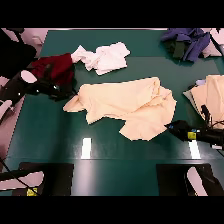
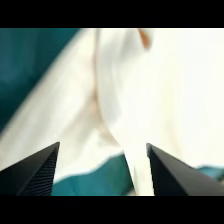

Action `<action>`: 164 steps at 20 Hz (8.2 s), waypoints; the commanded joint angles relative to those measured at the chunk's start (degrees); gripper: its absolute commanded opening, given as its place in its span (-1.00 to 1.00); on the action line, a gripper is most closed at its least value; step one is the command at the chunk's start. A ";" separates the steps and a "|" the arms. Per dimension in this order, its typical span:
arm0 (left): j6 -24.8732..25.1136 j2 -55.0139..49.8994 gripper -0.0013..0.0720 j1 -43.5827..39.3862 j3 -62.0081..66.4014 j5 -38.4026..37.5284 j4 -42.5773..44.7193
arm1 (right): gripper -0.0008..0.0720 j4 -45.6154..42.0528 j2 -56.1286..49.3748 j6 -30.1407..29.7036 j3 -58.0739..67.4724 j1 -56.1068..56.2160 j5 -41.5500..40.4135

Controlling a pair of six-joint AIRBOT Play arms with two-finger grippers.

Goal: Fold the shirts.

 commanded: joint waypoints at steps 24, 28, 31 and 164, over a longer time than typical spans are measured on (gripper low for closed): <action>10.05 0.92 0.78 5.46 -5.90 0.42 5.38 | -0.90 7.85 -20.81 -3.65 12.87 13.73 -17.59; 10.60 -2.08 0.78 2.51 -6.40 2.99 5.51 | -0.90 7.85 -18.36 -2.99 12.87 13.73 -17.11; 10.58 -4.39 0.66 2.27 -6.43 2.43 5.66 | -0.90 7.85 -16.06 -2.32 12.87 13.70 -17.09; 5.95 16.55 -0.90 14.23 -14.01 -26.82 0.37 | -0.90 -3.74 -6.25 4.11 20.46 9.05 7.45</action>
